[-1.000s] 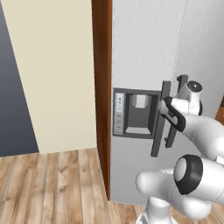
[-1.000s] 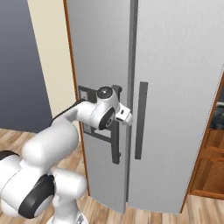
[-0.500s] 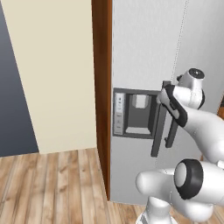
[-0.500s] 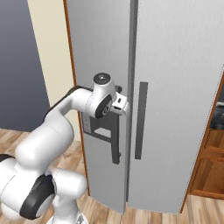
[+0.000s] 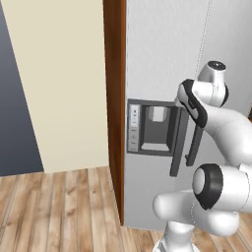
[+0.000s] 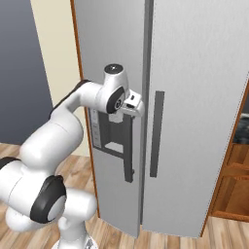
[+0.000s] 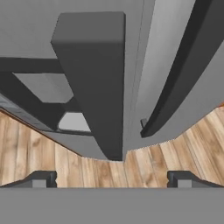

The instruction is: Take the bottled waters from the counter and place them in the freezer to freeze. Close the freezer door after placing the bottles.

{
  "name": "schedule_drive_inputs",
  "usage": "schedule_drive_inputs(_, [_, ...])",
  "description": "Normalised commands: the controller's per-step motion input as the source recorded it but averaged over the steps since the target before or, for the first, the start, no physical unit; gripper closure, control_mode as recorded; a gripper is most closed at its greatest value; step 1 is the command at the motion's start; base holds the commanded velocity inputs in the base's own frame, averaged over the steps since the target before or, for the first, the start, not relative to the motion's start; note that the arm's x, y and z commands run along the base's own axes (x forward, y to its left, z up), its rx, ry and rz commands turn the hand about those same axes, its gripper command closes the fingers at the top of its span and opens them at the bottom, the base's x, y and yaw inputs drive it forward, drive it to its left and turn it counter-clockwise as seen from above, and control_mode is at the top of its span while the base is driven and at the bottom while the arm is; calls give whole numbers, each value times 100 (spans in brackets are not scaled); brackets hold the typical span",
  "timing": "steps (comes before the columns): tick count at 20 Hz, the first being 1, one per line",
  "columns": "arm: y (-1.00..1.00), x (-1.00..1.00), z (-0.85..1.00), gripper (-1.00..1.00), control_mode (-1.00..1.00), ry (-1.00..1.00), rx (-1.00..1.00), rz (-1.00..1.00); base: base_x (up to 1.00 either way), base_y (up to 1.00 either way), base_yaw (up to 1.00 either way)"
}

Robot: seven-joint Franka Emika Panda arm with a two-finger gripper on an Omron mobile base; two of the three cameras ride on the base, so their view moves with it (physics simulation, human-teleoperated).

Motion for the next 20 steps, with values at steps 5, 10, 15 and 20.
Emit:
schedule_drive_inputs(5, [0, 15, -26, -100, -100, -14, -1, 0, 0, 0, 0])
schedule_drive_inputs(10, [1, 32, -19, -100, -100, -9, -5, -1, 0, 0, 0])
schedule_drive_inputs(15, [0, 42, -3, -100, -100, 1, -3, -6, 0, 0, 0])
schedule_drive_inputs(20, [0, 40, -2, -100, -100, 0, -3, -1, 0, 0, 0])
